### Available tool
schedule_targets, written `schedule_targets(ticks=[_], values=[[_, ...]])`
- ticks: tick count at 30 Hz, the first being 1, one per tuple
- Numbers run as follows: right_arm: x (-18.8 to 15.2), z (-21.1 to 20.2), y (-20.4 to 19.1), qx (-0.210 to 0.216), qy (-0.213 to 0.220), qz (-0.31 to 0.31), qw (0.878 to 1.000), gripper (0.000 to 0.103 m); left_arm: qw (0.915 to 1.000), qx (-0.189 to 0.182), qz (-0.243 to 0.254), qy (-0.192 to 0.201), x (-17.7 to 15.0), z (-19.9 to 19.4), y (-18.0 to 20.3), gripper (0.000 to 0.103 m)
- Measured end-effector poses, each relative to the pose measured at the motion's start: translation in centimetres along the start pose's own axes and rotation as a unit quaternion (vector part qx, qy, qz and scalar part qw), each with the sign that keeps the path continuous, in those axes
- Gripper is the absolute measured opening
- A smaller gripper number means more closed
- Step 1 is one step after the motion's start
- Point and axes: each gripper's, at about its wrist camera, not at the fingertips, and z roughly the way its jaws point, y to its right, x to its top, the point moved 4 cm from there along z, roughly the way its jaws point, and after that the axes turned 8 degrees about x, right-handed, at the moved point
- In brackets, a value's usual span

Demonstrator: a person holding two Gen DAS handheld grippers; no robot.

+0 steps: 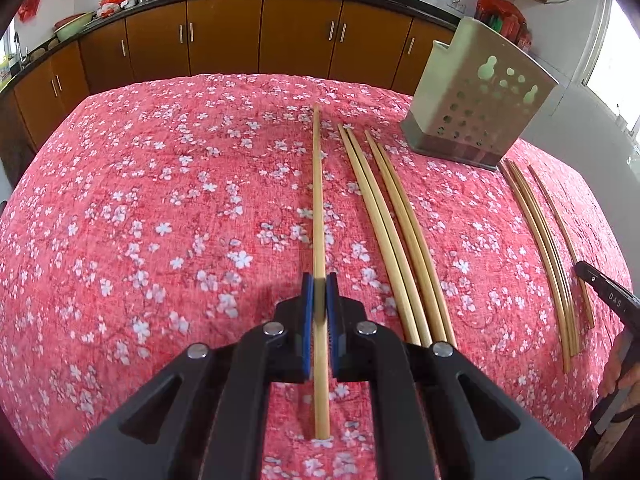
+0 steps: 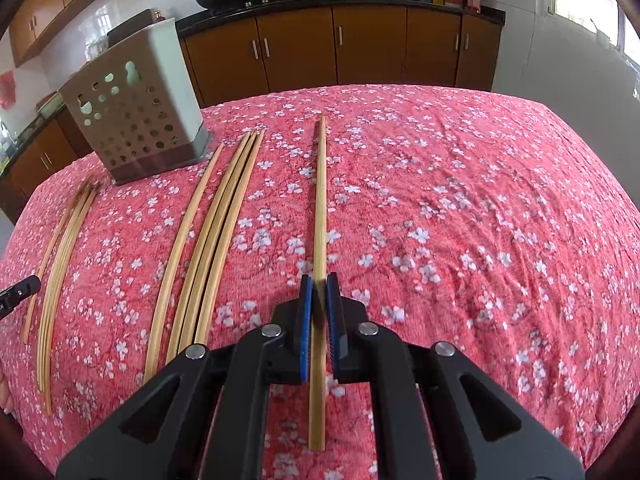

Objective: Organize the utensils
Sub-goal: 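Lift the left gripper's chopstick over the perforated holder while the right gripper carries its chopstick there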

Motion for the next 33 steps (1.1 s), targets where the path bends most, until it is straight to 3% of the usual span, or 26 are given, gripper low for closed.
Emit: schedule_targets(ticks=[17,20,33], values=[[-0.7,-0.7,-0.1,0.007,0.01,-0.002,1.0,0.008,0.9997,0.016,0.004,0.016,-1.0,-0.9,0.4,0.008],[-0.4,-2.0,-0.1,0.004,0.034,-0.008,0.999,0.008,0.9998,0.009,0.001,0.015,-0.5,-1.4,0.4,0.007],[3.6,-9.1,-0.5,0.017,0.154,-0.007,0.988,0.008,0.9921,-0.009,0.002,0.125,4.0,-9.0,1.4,0.007]])
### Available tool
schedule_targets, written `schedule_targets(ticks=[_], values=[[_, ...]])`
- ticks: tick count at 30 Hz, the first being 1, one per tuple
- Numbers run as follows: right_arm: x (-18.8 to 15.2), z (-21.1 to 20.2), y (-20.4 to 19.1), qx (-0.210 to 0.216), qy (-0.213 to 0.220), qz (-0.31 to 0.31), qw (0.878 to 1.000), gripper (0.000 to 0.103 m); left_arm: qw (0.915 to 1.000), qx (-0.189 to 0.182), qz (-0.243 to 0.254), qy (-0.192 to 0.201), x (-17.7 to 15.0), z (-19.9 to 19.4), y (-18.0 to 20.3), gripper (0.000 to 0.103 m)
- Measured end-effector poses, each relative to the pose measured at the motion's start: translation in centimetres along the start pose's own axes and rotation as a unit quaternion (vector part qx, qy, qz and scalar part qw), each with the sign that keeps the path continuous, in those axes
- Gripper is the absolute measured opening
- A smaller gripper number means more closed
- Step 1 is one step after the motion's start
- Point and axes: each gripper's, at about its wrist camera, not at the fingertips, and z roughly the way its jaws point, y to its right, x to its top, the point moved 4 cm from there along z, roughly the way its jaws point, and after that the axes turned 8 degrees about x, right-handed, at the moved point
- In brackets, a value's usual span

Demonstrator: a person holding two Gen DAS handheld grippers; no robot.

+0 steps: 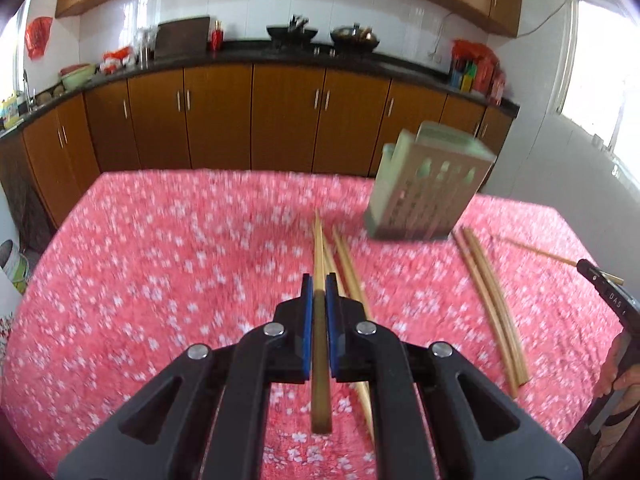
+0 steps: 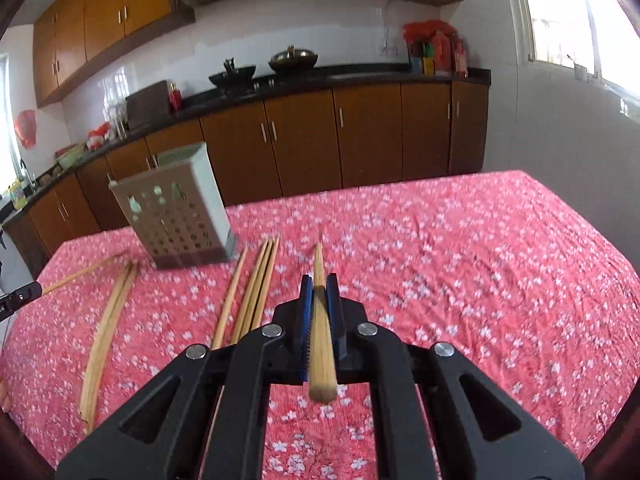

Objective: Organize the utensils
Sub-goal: 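Lift the left gripper's chopstick over the perforated holder while the right gripper carries its chopstick there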

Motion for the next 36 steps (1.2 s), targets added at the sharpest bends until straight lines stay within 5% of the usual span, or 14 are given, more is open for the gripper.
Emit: schedule_targets(ticks=[19,27,31,36], values=[[7.5,-1.5,-1.0,-0.006,0.08,-0.01,0.997,0.008,0.9946,0.033,0.01,0.098,9.3,-4.1,0.0,0.007],[15.5,-4.4,-3.9,0.084,0.156,0.003,0.984,0.008,0.9853,-0.008,0.007,0.17,16.4,-8.5,2.4,0.007],[16.9,-3.4,-6.3,0.135,0.135,-0.006,0.982,0.008,0.9818,-0.041,0.012,0.185,18.4,-9.5,4.8,0.007],[16.4,-1.2,-8.2,0.146,0.088,-0.028,0.985,0.008,0.9821,-0.055,0.035,0.177,18.6,-8.5,7.8,0.007]])
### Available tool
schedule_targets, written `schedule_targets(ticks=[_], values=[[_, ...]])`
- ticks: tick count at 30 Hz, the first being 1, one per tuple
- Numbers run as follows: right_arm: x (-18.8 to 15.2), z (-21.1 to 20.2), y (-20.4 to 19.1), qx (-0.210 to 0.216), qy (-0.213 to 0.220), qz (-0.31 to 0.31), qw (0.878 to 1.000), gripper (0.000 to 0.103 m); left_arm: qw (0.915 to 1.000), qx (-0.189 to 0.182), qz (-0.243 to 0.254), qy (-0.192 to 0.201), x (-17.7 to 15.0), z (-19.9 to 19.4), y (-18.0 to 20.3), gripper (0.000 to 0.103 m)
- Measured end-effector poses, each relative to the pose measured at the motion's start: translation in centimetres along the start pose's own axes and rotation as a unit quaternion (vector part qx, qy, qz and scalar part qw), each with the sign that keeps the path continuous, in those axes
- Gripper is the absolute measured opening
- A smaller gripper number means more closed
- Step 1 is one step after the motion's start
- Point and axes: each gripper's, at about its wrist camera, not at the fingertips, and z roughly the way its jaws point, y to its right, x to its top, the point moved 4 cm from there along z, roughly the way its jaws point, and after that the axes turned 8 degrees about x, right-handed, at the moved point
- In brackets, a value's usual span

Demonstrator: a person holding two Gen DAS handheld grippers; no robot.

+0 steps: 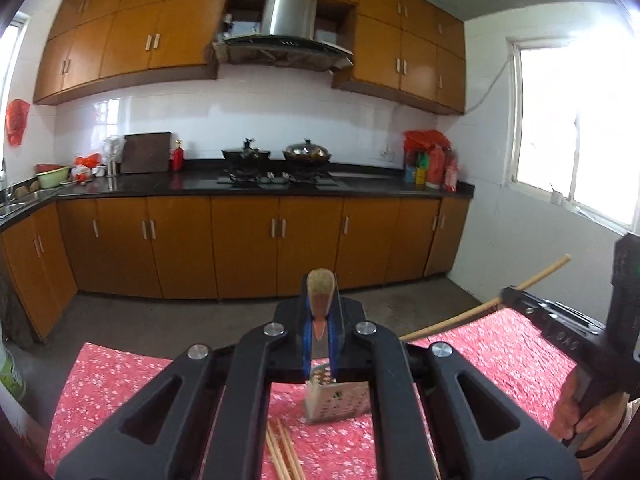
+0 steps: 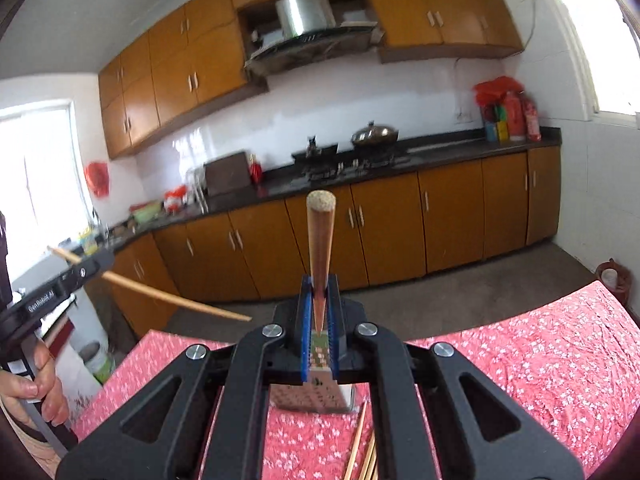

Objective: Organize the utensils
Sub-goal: 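Lift the left gripper's chopstick over the perforated holder while the right gripper carries its chopstick there, then open the left gripper over the holder while the right gripper opens, dropping both chopsticks in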

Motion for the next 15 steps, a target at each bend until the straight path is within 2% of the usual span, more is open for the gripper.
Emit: schedule_targets(ticks=[5,9,15], values=[[-0.6,1.3,0.0,0.007,-0.032,0.011,0.999,0.008,0.9997,-0.01,-0.001,-0.024,-1.0,1.8,0.7,0.007],[-1.0,3.6,-0.3,0.002,-0.064,0.007,0.998,0.008,0.9978,-0.018,-0.009,-0.063,-2.0,4.6,1.0,0.007],[-1.8,6.2,0.4,0.003,-0.099,0.025,0.995,0.008,0.995,-0.013,-0.003,-0.099,-3.9,8.0,1.1,0.007]])
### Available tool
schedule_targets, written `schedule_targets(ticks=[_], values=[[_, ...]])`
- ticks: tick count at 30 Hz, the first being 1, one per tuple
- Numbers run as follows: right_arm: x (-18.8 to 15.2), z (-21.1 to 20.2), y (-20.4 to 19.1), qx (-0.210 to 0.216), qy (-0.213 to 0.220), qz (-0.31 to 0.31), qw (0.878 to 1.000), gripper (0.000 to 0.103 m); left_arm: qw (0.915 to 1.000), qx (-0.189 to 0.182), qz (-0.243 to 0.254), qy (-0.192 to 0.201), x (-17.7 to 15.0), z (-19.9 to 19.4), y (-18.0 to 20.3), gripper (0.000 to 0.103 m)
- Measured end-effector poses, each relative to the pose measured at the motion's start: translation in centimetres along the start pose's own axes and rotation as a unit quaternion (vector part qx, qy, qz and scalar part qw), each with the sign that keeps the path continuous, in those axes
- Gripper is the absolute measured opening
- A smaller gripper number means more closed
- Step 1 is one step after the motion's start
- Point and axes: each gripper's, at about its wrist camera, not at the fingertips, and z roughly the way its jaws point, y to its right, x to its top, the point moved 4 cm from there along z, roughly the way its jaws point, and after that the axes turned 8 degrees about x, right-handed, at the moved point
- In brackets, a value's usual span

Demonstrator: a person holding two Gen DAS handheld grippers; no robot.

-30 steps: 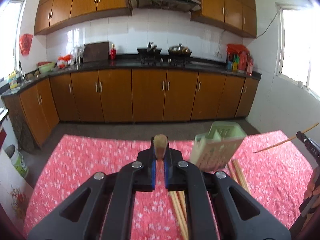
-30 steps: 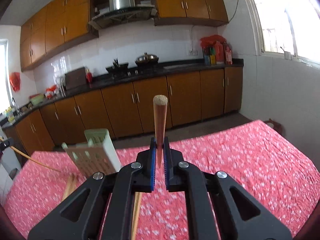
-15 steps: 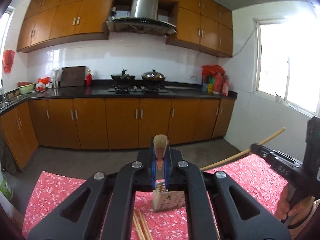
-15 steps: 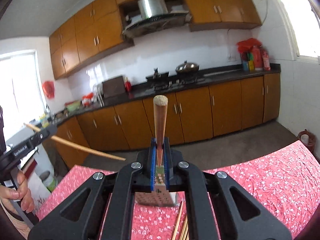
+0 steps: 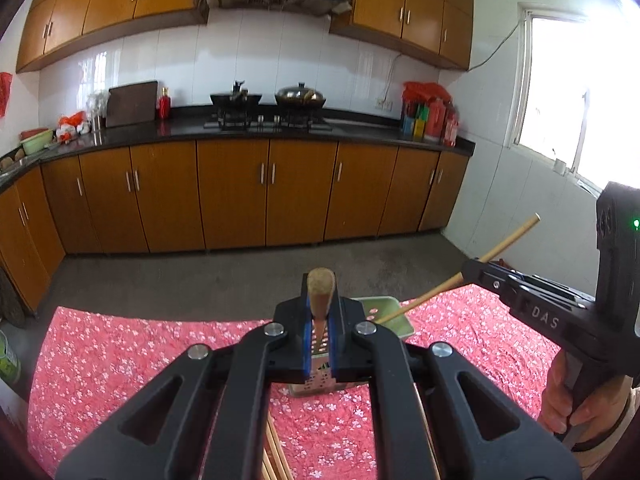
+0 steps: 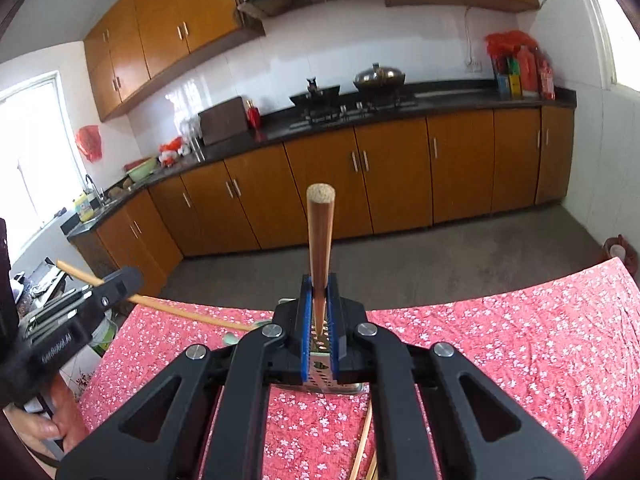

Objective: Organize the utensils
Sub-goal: 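Open the left gripper over the holder while the right gripper opens, dropping both chopsticks in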

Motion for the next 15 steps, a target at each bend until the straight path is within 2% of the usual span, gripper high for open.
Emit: schedule_targets(ticks=[6,9,12,15], values=[[0.0,1.0,0.1,-0.009,-0.016,0.011,1.0,0.008,0.9997,0.003,-0.011,-0.023,-0.7,2.0,-0.6,0.007],[0.0,1.0,0.3,-0.015,-0.018,0.009,1.0,0.01,0.9995,0.011,-0.018,-0.022,-0.7,2.0,-1.1,0.009],[0.3,0.6,0.3,-0.022,-0.011,0.008,1.0,0.021,0.9995,0.014,-0.022,-0.018,-0.8,1.4,-1.5,0.012],[0.6,0.0,0.1,-0.026,-0.002,0.008,1.0,0.024,0.9994,0.019,-0.026,-0.011,-0.6,0.6,-1.9,0.014]])
